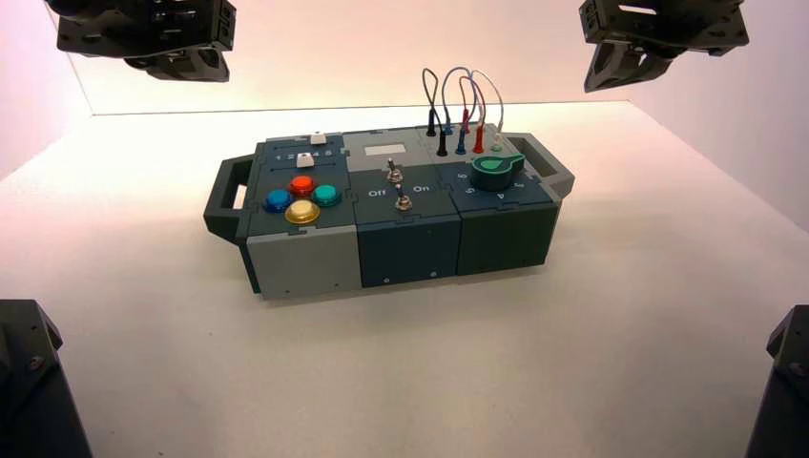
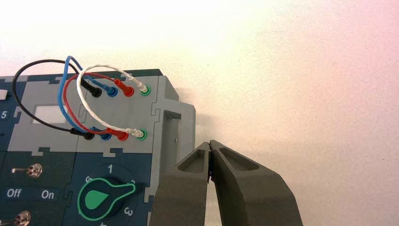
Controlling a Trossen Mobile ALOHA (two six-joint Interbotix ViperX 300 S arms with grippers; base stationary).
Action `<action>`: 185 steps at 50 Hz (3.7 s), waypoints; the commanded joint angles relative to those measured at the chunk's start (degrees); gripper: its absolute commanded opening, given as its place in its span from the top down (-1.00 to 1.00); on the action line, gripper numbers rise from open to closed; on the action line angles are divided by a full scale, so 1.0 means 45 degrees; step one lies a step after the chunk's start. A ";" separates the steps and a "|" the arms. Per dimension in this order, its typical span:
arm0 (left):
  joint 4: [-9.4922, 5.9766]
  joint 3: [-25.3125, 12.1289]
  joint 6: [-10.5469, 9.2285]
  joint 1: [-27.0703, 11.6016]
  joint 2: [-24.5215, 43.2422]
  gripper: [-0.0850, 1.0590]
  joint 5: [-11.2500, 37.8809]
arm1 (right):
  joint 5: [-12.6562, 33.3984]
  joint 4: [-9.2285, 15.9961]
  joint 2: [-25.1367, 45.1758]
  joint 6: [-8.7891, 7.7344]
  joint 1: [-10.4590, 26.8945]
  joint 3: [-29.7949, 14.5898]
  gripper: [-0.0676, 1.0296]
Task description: Return to the home position.
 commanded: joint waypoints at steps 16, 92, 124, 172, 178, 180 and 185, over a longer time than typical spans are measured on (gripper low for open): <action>0.0020 -0.0352 0.0039 -0.0059 -0.0059 0.91 -0.0078 | -0.0059 0.0039 -0.0273 0.0000 0.0020 -0.0332 0.92; 0.0020 -0.0215 0.0020 0.3574 -0.1797 0.91 0.0859 | 0.0742 -0.0059 -0.4023 -0.0078 -0.1895 0.0488 0.92; 0.0039 -0.0332 0.0332 0.3594 -0.3027 0.91 0.1387 | 0.0957 0.0000 -0.8398 0.0000 -0.1816 0.1953 0.92; -0.0078 0.1250 0.0020 0.3574 -0.6387 0.91 0.1602 | 0.1016 0.0039 -0.9609 0.0059 -0.1816 0.2402 0.92; -0.0078 0.1328 0.0000 0.3574 -0.6387 0.91 0.1602 | 0.1016 0.0059 -0.9609 0.0059 -0.1816 0.2480 0.92; -0.0078 0.1387 0.0000 0.3574 -0.6426 0.91 0.1602 | 0.0996 0.0059 -0.9629 0.0059 -0.1816 0.2520 0.92; -0.0078 0.1445 0.0000 0.3574 -0.6602 0.91 0.1621 | 0.0977 0.0078 -0.9668 0.0059 -0.1816 0.2617 0.92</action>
